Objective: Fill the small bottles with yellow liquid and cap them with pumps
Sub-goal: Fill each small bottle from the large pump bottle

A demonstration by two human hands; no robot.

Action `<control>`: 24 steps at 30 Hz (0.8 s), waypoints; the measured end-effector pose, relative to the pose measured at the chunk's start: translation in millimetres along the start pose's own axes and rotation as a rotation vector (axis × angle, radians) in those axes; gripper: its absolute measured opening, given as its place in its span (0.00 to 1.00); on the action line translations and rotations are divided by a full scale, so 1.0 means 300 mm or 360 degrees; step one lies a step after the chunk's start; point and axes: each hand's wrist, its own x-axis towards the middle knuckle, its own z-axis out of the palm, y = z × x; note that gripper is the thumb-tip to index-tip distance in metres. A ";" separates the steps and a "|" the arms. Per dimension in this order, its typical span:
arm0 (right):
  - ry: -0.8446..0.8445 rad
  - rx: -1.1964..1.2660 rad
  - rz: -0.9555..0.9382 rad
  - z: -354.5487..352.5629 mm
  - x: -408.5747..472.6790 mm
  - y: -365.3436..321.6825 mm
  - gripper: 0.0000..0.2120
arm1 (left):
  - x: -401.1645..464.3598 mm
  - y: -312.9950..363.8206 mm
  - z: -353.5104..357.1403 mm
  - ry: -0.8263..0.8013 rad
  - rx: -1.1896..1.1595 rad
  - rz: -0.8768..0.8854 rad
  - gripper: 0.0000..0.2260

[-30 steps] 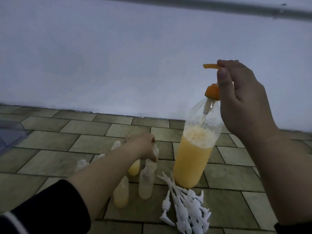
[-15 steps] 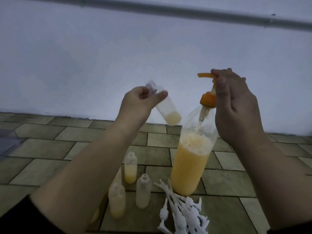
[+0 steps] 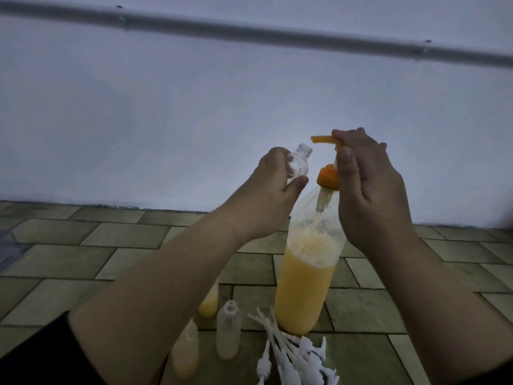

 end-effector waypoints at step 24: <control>0.0071 0.0003 0.0026 0.030 0.000 0.011 0.23 | -0.020 0.021 -0.039 0.0392 0.0485 0.0243 0.21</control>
